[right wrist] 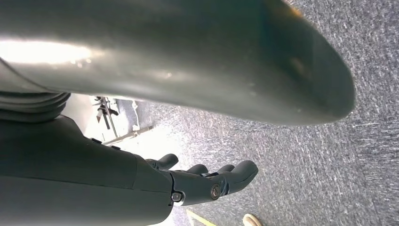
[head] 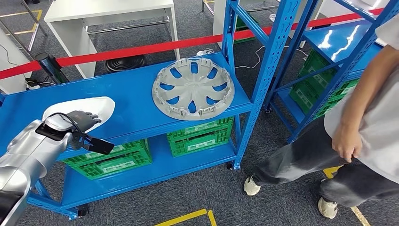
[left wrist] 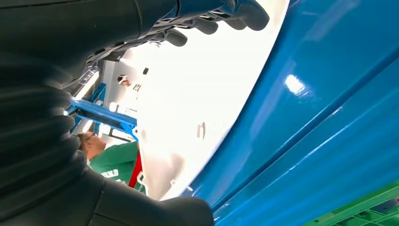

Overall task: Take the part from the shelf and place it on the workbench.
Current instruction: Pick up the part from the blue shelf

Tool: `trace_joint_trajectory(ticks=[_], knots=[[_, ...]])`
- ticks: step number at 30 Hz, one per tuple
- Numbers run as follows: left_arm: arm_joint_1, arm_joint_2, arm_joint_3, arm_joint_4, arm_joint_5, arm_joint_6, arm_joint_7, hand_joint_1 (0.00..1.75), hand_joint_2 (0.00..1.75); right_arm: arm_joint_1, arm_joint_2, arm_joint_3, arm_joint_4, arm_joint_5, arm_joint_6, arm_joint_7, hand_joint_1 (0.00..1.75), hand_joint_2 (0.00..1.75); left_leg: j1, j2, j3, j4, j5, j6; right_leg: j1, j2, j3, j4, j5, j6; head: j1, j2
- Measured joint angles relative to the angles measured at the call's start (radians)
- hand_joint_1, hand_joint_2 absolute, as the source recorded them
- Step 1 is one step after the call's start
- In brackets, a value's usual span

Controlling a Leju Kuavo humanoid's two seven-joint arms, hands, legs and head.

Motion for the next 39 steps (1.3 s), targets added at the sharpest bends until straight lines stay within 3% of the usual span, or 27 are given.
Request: trace_joint_trajectory(ticks=[22, 30, 39], knots=[[-0.024, -0.017, -0.001, 0.005, -0.007, 0.123, 0.173, 0.00, 1.75, 0.006, 0.001, -0.002, 0.000, 0.009, 0.002, 0.000, 0.00, 0.00, 0.000, 0.000, 0.000, 0.000, 0.000, 0.000, 0.000, 0.000, 0.000, 0.000, 0.000, 0.000, 0.000, 0.000], [-0.037, -0.017, -0.001, 0.004, -0.006, 0.118, 0.180, 0.00, 1.75, 0.005, 0.001, -0.002, 0.000, 0.015, 0.007, 0.000, 0.00, 0.00, 0.000, 0.000, 0.000, 0.000, 0.000, 0.000, 0.000, 0.000, 0.000, 0.000, 0.000, 0.000, 0.000, 0.000], [-0.113, -0.001, -0.001, 0.003, -0.002, 0.059, 0.109, 0.00, 1.75, 0.006, 0.001, -0.002, 0.000, 0.008, 0.006, 0.000, 0.00, 0.00, 0.000, 0.000, 0.000, 0.000, 0.000, 0.000, 0.000, 0.000, 0.000, 0.000, 0.000, 0.000, 0.000, 0.000]])
